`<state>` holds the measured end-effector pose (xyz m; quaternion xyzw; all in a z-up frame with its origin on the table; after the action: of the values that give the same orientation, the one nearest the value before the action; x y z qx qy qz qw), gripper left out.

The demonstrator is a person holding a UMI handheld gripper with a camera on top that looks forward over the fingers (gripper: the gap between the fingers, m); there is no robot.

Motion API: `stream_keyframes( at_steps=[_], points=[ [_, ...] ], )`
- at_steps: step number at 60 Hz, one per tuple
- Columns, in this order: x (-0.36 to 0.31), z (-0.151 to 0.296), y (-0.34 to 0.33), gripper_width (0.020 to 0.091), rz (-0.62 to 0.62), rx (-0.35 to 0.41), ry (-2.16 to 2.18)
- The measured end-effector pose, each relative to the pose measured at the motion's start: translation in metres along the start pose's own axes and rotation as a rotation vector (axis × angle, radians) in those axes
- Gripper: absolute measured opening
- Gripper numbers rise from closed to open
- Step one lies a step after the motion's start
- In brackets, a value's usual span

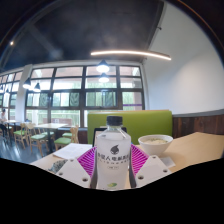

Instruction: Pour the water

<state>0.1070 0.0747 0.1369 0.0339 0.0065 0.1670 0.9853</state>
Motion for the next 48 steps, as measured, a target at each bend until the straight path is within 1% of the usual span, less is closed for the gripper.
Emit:
stream_keyframes(
  at_steps=[6, 8, 9, 12, 14, 15, 30, 32, 36, 39, 43, 48],
  points=[
    [0.002, -0.006, 0.001, 0.0443, -0.011, -0.049, -0.035],
    [0.017, -0.019, 0.003, 0.0443, -0.006, -0.052, -0.041],
    [0.004, -0.022, 0.001, 0.0444, -0.010, -0.057, -0.041],
    [0.004, -0.033, 0.000, 0.0454, -0.021, -0.092, -0.032],
    [-0.002, -0.027, -0.003, 0.0455, -0.023, -0.058, -0.036],
    [0.006, -0.029, 0.003, 0.0451, -0.019, -0.065, -0.035],
    [0.003, -0.028, -0.005, 0.0454, -0.038, -0.065, -0.032],
    [0.003, -0.028, -0.007, 0.0470, -0.040, -0.065, -0.031],
    [0.003, -0.028, -0.008, 0.0468, -0.044, -0.064, -0.030],
    [0.004, -0.029, -0.009, 0.0489, -0.052, -0.058, -0.029],
    [0.007, -0.027, -0.009, 0.0550, -0.066, -0.048, -0.030],
    [0.005, -0.027, -0.014, 0.0622, -0.066, -0.057, -0.010]
  ],
)
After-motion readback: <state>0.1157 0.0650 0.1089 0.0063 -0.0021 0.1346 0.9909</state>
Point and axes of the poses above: the point between the fingertips, and its own axes, seen from behind it with the camera up: x to the right, z up, y forward, the way the camera looks, the point moved 3 cm from there along -y, backward, against the way the camera looks, and after that the axes turned 14 degrees about z, right-handed, at the moved point
